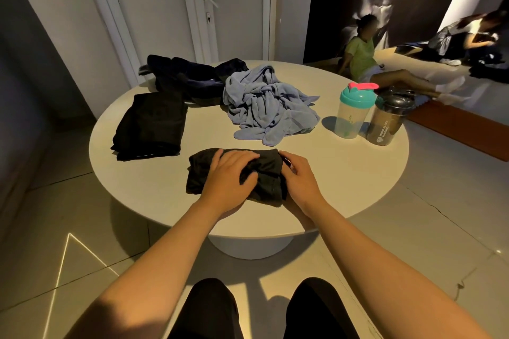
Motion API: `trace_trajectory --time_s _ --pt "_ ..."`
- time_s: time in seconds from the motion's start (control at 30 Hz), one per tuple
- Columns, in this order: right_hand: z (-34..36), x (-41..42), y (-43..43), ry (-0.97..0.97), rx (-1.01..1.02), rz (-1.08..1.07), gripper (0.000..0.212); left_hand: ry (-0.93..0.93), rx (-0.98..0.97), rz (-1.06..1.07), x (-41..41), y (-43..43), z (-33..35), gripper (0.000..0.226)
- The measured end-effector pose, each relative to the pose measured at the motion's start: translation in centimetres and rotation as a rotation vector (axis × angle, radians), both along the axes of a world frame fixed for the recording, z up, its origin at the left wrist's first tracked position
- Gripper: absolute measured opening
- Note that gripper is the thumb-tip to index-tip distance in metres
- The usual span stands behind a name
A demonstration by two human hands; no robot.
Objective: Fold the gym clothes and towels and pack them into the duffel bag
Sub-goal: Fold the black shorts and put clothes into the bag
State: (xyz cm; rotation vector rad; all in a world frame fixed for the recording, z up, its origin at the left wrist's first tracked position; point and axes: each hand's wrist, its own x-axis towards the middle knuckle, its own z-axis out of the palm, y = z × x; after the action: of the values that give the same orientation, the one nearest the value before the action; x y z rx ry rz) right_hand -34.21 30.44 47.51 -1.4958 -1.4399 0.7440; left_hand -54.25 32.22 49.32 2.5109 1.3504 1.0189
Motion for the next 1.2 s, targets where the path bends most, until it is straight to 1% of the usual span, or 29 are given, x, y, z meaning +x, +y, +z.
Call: trace_trajectory --time_s 0.07,0.13,0.2,0.33,0.4,0.47,0.57,0.6,0.67,0.7,0.77,0.8,0.87,0.9,0.93,1.0,1.03,1.1,1.17,1.2 --pt "0.3 -0.3 -0.6 0.026 -0.004 -0.014 0.034 0.06 -0.058 -0.053 0.0 -0.1 -0.3 0.048" --pt "0.7 -0.6 -1.4 0.039 0.02 -0.022 0.034 0.061 -0.06 -0.007 0.1 0.0 -0.6 0.044" --pt "0.7 -0.4 -1.8 0.063 0.046 -0.039 0.036 -0.016 -0.073 0.068 0.4 0.1 -0.7 0.034" --pt "0.9 0.0 -2.1 0.14 0.037 -0.052 0.042 -0.302 -0.201 0.168 1.1 0.3 0.0 0.02" --pt "1.0 -0.3 -2.4 0.158 0.064 0.0 0.043 -0.338 -0.196 0.197 1.2 0.4 0.4 0.018" --pt "0.9 -0.5 -2.4 0.129 0.102 0.032 0.043 -0.33 -0.182 0.209 1.2 0.3 0.5 0.019" --pt "0.8 -0.6 -2.4 0.083 0.141 0.015 0.039 -0.26 -0.118 0.232 1.3 -0.4 0.6 0.022" --pt "0.8 -0.6 -2.5 0.09 0.151 0.005 0.039 -0.239 -0.07 0.221 1.4 -0.8 0.5 0.022" --pt "0.8 -0.6 -2.5 0.085 0.164 -0.004 0.038 -0.191 0.009 0.118 1.3 -1.1 0.1 0.022" --pt "0.7 -0.5 -2.4 0.056 0.169 -0.002 0.035 -0.161 -0.012 0.05 1.0 -1.1 -0.2 0.022" --pt "0.4 -0.5 -2.0 -0.005 0.176 -0.01 0.029 -0.08 -0.125 -0.054 0.4 -1.1 -0.7 0.022" --pt "0.3 -0.5 -2.0 -0.022 0.177 -0.015 0.027 -0.029 -0.163 -0.082 0.1 -1.1 -0.8 0.024" --pt "0.2 -0.5 -2.0 -0.031 0.176 -0.028 0.027 0.036 -0.172 -0.095 0.1 -1.2 -0.9 0.035" --pt "0.2 -0.5 -2.1 0.006 0.168 -0.034 0.028 0.03 -0.153 -0.078 0.2 -1.1 -0.9 0.037" --pt "0.4 -0.4 -2.2 0.08 0.153 -0.043 0.03 0.006 -0.12 -0.042 0.5 -1.1 -0.8 0.035" --pt "0.8 -0.7 -2.5 0.304 0.112 -0.02 0.033 -0.034 -0.044 0.053 1.2 -0.8 -0.6 0.024" --pt "1.0 -0.7 -2.6 0.36 0.111 -0.006 0.033 -0.039 -0.005 0.106 1.5 -0.7 -0.3 0.022" --pt "1.1 -0.8 -2.9 0.234 0.157 0.019 0.031 -0.012 0.066 0.19 2.3 -0.7 0.1 0.028" --pt "1.0 -0.9 -3.0 0.069 0.179 0.055 0.045 0.015 0.083 0.199 2.8 -0.7 0.0 0.034" --pt "0.8 -0.9 -2.9 0.016 0.196 0.061 0.053 0.026 0.077 0.16 2.8 -0.7 -0.3 0.036"
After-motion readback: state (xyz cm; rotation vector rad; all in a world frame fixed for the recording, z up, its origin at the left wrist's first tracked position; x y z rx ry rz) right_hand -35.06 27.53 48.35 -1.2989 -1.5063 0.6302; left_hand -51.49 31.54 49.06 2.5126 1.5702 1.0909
